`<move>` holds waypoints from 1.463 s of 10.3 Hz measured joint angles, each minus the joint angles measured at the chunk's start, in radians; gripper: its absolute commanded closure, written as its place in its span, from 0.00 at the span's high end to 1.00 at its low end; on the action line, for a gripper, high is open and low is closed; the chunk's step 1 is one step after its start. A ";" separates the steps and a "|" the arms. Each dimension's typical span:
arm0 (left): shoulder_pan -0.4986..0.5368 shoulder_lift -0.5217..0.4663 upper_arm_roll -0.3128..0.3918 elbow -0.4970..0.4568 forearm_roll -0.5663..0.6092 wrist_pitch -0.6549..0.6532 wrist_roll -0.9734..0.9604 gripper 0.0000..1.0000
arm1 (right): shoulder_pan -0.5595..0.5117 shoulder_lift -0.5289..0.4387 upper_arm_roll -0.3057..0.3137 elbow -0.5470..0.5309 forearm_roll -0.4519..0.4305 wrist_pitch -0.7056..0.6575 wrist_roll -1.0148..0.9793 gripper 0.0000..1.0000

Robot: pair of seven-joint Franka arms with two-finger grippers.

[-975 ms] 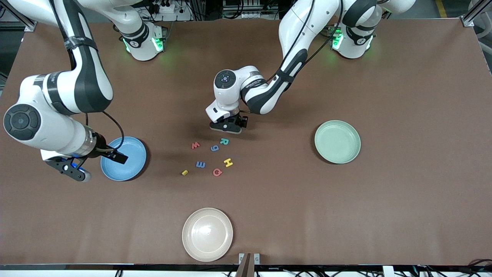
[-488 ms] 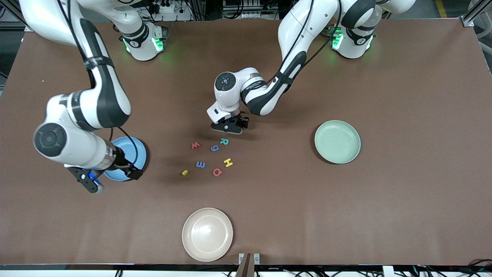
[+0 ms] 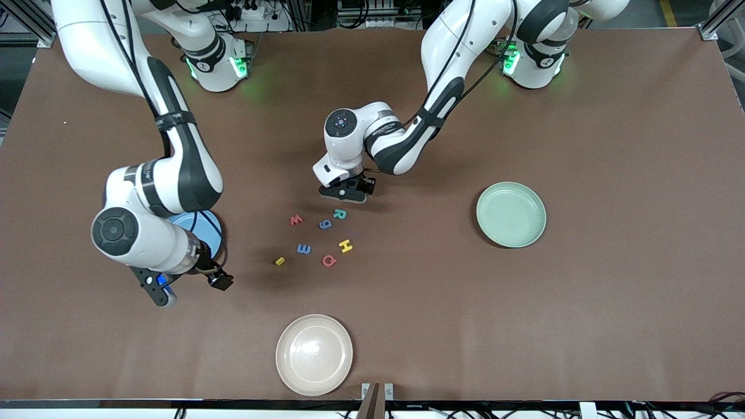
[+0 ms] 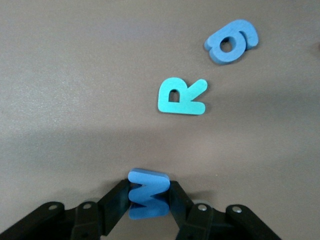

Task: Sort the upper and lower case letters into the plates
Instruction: 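Carry the blue W onto the green plate and open the left gripper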

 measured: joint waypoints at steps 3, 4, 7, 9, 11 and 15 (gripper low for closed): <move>0.000 -0.001 0.000 0.010 0.000 -0.045 0.000 0.00 | 0.008 0.017 0.000 0.001 0.000 0.016 0.055 1.00; 0.001 -0.007 0.000 0.018 0.000 -0.083 0.000 0.00 | 0.010 0.020 0.000 0.001 0.000 0.017 0.059 1.00; 0.016 -0.046 0.000 0.028 -0.001 -0.221 0.027 0.00 | 0.030 0.039 0.001 0.002 0.000 0.037 0.070 1.00; 0.045 -0.090 0.000 0.030 -0.004 -0.319 0.134 0.00 | 0.039 0.058 0.001 0.002 0.002 0.068 0.085 1.00; 0.116 -0.151 0.002 0.031 -0.009 -0.475 0.317 0.00 | 0.046 0.078 0.002 0.002 0.035 0.123 0.087 1.00; 0.299 -0.235 0.007 -0.050 -0.009 -0.589 0.581 0.00 | 0.095 0.111 0.003 -0.047 0.087 0.163 0.100 1.00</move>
